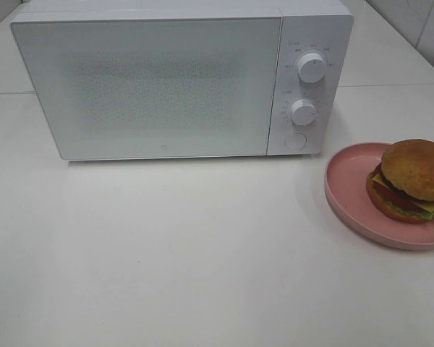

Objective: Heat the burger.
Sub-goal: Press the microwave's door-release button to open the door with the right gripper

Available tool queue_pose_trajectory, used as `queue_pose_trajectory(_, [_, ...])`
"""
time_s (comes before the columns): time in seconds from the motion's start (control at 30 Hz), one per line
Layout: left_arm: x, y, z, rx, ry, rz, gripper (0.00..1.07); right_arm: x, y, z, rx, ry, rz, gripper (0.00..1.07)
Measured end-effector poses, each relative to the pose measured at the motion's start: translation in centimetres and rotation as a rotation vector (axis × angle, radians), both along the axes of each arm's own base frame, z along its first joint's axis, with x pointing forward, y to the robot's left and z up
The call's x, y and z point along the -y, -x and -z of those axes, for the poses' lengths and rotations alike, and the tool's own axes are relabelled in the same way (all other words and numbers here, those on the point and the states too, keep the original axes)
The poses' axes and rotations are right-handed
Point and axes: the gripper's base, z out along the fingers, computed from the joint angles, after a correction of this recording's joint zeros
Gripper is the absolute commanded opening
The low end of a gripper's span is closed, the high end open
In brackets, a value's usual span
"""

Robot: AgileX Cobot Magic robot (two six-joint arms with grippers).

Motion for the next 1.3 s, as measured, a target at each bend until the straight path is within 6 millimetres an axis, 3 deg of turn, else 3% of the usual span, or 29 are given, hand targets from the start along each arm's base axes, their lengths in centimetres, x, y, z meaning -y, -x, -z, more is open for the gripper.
queue_pose_trajectory(1.3, [0.0,0.0,0.0,0.0,0.0,0.0,0.0,0.0,0.0,0.0,0.0,0.0,0.0,0.64])
